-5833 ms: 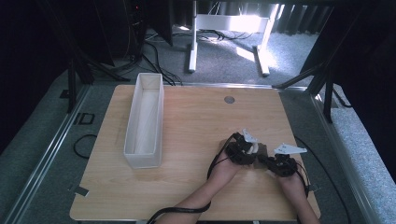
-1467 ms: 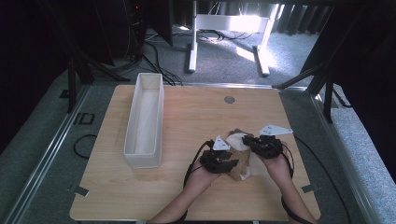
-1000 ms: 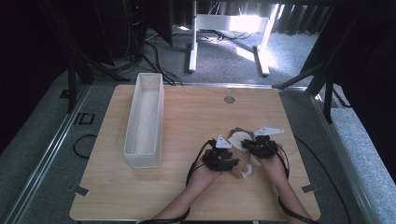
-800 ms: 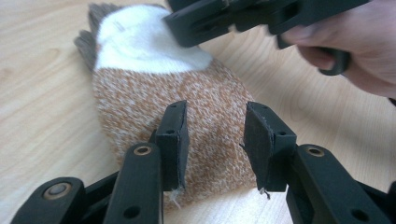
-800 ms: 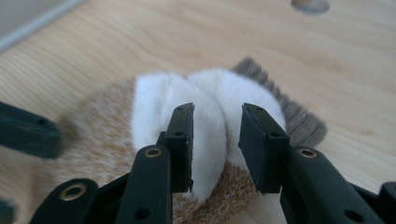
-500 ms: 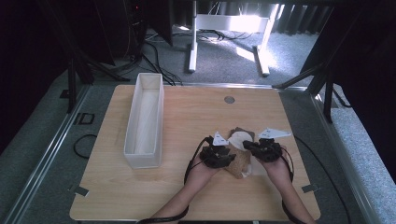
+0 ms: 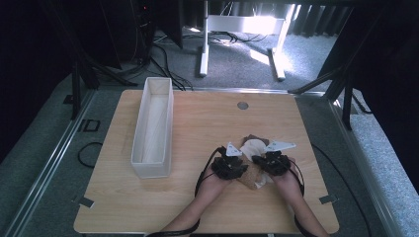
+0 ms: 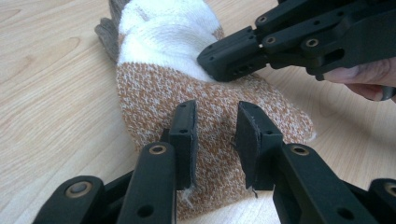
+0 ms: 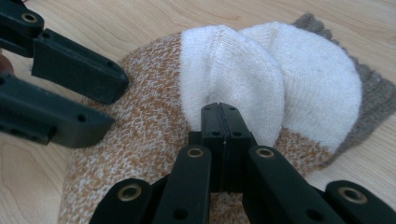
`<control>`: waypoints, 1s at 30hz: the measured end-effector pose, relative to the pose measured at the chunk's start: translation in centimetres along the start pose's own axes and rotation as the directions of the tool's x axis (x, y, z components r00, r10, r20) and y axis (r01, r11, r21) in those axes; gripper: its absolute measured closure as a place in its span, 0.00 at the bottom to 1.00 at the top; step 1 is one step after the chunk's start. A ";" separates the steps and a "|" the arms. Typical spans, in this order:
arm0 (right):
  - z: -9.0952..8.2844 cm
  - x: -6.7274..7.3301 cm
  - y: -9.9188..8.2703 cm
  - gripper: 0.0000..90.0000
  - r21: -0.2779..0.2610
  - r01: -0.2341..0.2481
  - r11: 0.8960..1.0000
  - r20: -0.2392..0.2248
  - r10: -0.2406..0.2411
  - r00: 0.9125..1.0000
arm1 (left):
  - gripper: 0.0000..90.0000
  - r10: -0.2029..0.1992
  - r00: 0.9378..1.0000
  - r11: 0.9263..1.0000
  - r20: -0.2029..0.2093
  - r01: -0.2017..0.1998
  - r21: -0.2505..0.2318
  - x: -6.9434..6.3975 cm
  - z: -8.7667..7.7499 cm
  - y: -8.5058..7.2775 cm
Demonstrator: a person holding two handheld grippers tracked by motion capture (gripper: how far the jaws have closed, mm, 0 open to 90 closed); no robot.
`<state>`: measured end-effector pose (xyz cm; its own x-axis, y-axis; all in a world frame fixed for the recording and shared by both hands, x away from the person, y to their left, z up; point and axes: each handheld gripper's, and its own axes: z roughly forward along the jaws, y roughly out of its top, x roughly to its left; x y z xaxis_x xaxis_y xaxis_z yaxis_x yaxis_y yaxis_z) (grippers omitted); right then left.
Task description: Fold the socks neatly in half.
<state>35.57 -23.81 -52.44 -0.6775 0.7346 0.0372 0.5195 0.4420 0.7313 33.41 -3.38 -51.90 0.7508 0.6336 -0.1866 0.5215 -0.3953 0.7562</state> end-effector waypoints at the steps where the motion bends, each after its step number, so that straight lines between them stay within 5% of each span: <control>1: 0.2 0.1 0.0 1.00 -0.004 -0.004 1.000 -0.003 0.004 1.000 | 0.77 -0.007 1.000 1.000 -0.002 0.007 0.000 -0.1 0.0 -0.3; 20: 1.7 2.0 0.8 1.00 -0.030 0.046 0.998 -0.078 -0.048 0.996 | 0.76 -0.026 1.000 1.000 0.000 0.026 0.009 -0.5 -1.7 -2.1; 30: 2.1 1.4 1.4 1.00 -0.020 0.032 0.999 -0.041 -0.033 0.999 | 0.76 -0.027 1.000 0.999 -0.001 0.027 0.018 -0.1 -1.4 -2.1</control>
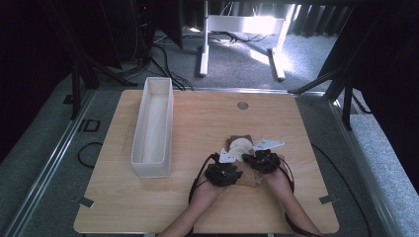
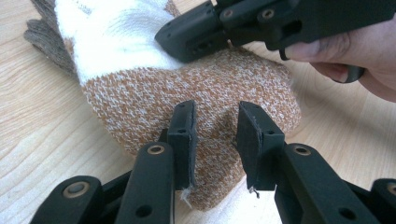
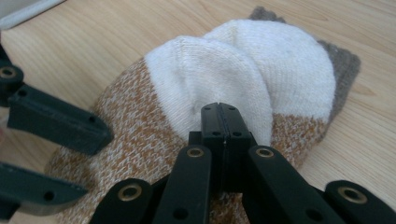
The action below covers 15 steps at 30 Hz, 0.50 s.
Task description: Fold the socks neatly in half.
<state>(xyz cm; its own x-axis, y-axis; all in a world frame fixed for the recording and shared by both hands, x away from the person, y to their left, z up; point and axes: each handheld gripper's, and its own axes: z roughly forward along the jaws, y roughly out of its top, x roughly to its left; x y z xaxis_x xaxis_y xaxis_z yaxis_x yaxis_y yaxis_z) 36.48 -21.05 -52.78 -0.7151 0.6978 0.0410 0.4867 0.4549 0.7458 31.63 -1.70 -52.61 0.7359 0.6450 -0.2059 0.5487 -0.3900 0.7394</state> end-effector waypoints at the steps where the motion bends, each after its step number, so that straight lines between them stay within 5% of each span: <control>1: 0.0 -0.1 0.0 1.00 0.000 -0.004 1.000 0.004 0.004 1.000 | 0.76 -0.006 1.000 1.000 -0.001 0.006 -0.003 0.0 0.1 0.0; 9: -0.4 0.0 0.3 0.93 -0.013 -0.010 1.000 0.006 0.010 1.000 | 0.72 -0.020 0.999 1.000 0.025 0.020 -0.022 0.2 -0.4 0.1; 15: -2.3 -0.1 -0.1 0.93 -0.050 -0.017 0.999 0.009 0.017 1.000 | 0.69 -0.039 0.999 0.998 -0.023 0.038 -0.050 1.3 -2.0 0.4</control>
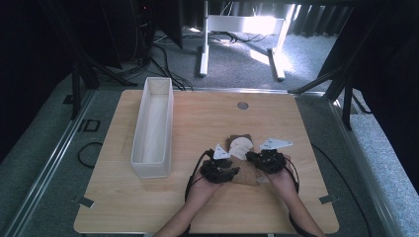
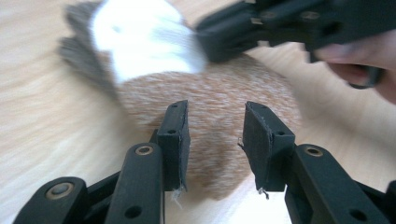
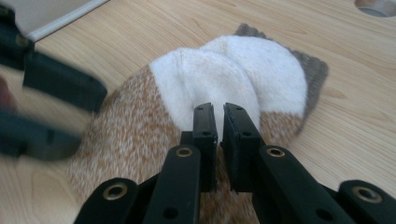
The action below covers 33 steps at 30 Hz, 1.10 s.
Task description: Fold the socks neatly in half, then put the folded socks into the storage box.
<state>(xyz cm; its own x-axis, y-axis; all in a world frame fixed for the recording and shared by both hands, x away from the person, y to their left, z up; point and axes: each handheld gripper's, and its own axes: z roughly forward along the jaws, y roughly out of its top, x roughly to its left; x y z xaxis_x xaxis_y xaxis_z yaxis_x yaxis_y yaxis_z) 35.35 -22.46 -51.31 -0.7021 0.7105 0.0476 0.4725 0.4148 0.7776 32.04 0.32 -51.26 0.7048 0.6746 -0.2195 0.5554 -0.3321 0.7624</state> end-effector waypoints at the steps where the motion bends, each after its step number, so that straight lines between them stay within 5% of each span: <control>1: -0.2 0.0 -0.1 0.93 -0.001 -0.002 1.000 -0.004 0.002 1.000 | 0.69 0.000 1.000 1.000 0.000 0.000 0.000 0.0 0.0 0.0; 5: -0.5 -0.2 -0.7 0.95 0.010 -0.002 1.000 -0.007 0.002 1.000 | 0.67 -0.040 0.999 0.999 -0.010 0.040 0.002 0.8 -0.2 -0.5; 14: -0.6 -0.2 -0.9 0.84 -0.003 -0.008 1.000 0.008 0.008 1.000 | 0.54 -0.056 0.998 0.998 -0.031 0.056 -0.012 1.0 -0.1 0.2; 21: -2.0 0.1 -1.1 0.94 -0.011 0.009 1.000 -0.006 -0.009 1.000 | 0.53 -0.065 0.997 0.998 -0.037 0.065 0.003 1.3 0.6 0.5; 33: -0.6 0.2 -2.3 1.00 0.050 0.030 0.998 -0.002 -0.030 1.000 | 0.41 -0.127 0.991 0.990 -0.039 0.129 0.054 2.8 3.3 0.4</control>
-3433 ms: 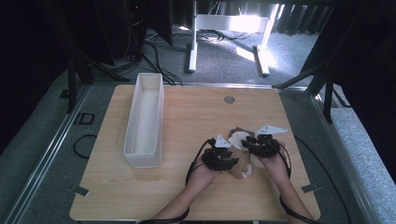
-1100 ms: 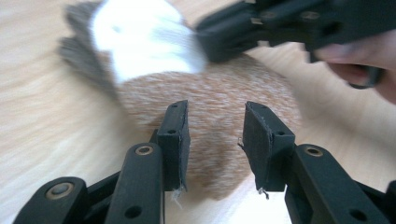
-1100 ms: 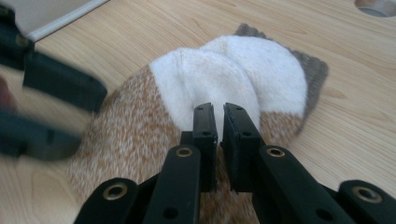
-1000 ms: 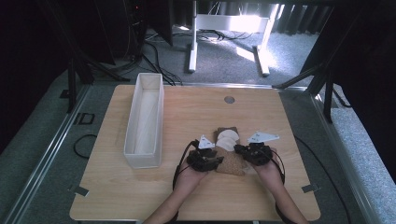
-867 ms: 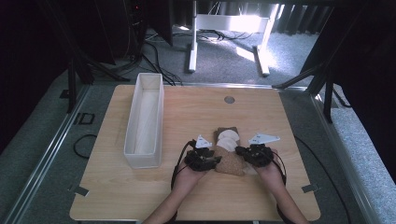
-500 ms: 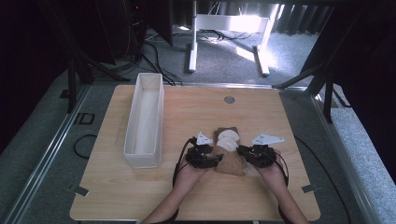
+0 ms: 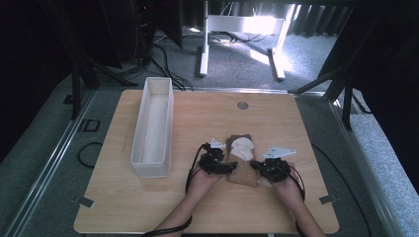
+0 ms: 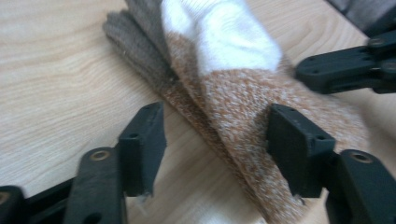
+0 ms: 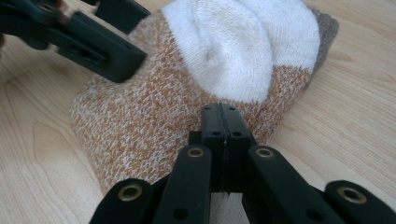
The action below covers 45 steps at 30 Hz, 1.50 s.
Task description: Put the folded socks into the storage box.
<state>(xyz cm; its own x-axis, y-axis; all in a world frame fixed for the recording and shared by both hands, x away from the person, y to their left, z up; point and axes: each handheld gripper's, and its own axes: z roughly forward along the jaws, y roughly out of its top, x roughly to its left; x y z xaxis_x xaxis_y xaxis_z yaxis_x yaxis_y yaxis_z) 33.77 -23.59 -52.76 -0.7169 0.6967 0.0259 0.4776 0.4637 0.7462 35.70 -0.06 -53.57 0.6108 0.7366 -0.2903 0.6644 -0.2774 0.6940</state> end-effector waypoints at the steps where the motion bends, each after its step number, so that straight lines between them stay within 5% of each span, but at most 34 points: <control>1: 0.0 0.0 0.0 1.00 0.004 0.001 1.000 -0.001 -0.001 1.000 | 0.41 -0.001 1.000 1.000 0.002 0.001 0.002 0.0 0.2 0.1; 13: 0.3 -0.4 -0.3 1.00 0.022 0.000 1.000 -0.034 0.001 0.999 | 0.39 0.004 1.000 0.998 0.026 -0.006 0.063 0.3 1.7 1.0; 16: 0.4 -0.5 -0.5 1.00 0.017 -0.009 1.000 -0.038 0.009 0.999 | 0.39 -0.056 0.994 0.995 0.095 0.048 0.082 1.0 2.5 0.9; 21: 0.5 -0.6 -0.4 1.00 0.025 0.001 1.000 -0.045 0.000 0.999 | 0.41 -0.032 0.993 0.997 0.114 0.024 0.072 1.1 2.9 1.0; 28: 0.7 -0.5 -0.3 1.00 0.037 0.017 0.999 -0.040 -0.016 0.999 | 0.64 -0.105 0.974 0.992 0.200 0.088 0.092 1.4 3.2 0.9; 34: 0.6 -0.5 -0.2 1.00 0.045 0.016 0.999 -0.035 -0.015 0.999 | 0.80 -0.051 0.989 0.994 0.140 0.036 0.106 0.1 3.1 1.6; 45: -0.6 -0.6 -0.6 1.00 -0.029 -0.028 0.999 -0.026 0.027 0.999 | 0.86 -0.019 0.989 0.990 0.148 -0.002 0.139 0.0 1.4 2.8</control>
<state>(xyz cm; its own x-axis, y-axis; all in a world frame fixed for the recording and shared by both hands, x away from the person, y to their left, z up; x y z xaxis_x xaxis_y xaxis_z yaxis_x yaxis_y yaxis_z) 33.56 -24.62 -52.82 -0.7164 0.6948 0.0635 0.4825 0.4276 0.7644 38.15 -1.74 -52.50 0.6550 0.6423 -0.3979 0.7168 -0.3617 0.5962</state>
